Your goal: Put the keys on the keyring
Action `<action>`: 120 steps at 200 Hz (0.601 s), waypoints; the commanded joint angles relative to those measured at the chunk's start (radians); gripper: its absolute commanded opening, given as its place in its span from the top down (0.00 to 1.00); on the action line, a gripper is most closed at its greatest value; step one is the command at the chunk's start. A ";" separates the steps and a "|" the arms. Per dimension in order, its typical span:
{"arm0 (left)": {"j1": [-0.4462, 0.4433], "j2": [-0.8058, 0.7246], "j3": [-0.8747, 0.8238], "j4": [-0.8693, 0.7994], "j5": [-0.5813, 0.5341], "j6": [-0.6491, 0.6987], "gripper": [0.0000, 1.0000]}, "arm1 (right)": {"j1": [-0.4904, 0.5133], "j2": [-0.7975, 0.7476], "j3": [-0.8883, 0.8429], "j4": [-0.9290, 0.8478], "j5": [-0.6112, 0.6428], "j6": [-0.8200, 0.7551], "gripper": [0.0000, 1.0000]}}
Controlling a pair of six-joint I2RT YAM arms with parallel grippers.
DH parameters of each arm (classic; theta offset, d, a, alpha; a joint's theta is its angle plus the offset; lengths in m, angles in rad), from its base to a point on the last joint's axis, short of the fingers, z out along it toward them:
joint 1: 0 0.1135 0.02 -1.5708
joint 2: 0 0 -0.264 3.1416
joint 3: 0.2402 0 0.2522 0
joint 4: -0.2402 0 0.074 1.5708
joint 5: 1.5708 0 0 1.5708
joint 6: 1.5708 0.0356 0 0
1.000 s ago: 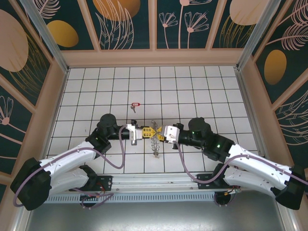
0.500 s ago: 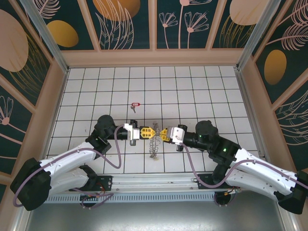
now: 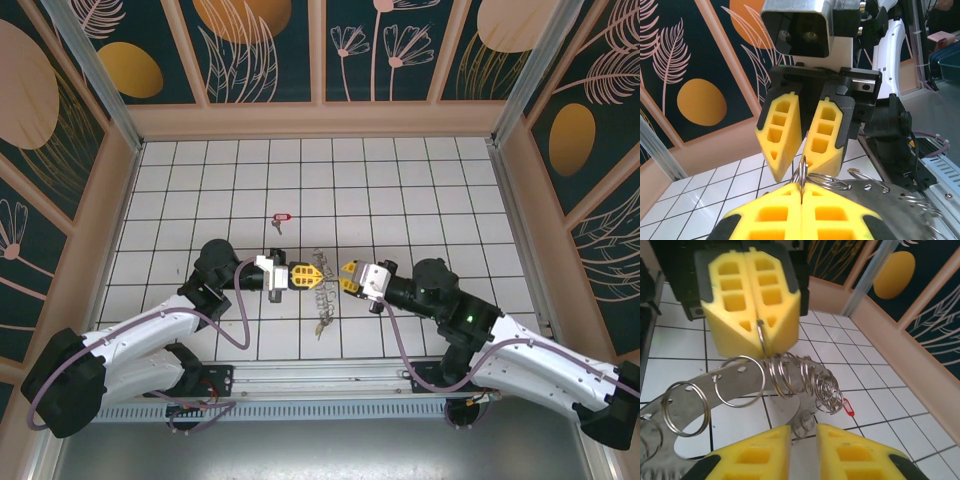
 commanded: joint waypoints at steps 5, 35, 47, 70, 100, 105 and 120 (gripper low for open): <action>-0.003 -0.016 0.016 0.076 0.023 -0.029 1.00 | 0.008 -0.021 -0.028 0.065 -0.012 0.047 0.86; -0.003 -0.007 0.015 0.123 0.025 -0.075 1.00 | 0.008 -0.018 -0.042 0.078 -0.160 0.063 1.00; -0.003 -0.002 0.017 0.137 0.028 -0.088 1.00 | 0.009 -0.008 -0.047 0.097 -0.180 0.067 1.00; -0.003 0.008 0.022 0.136 0.039 -0.094 1.00 | 0.009 0.023 -0.045 0.140 -0.178 0.063 1.00; -0.003 0.019 0.025 0.121 0.053 -0.089 1.00 | 0.010 0.048 -0.035 0.210 -0.171 0.045 0.96; -0.003 0.019 0.026 0.118 0.057 -0.088 1.00 | 0.009 0.053 -0.034 0.220 -0.172 0.041 0.95; -0.004 0.020 0.028 0.111 0.056 -0.087 1.00 | 0.009 0.068 -0.021 0.233 -0.187 0.027 0.93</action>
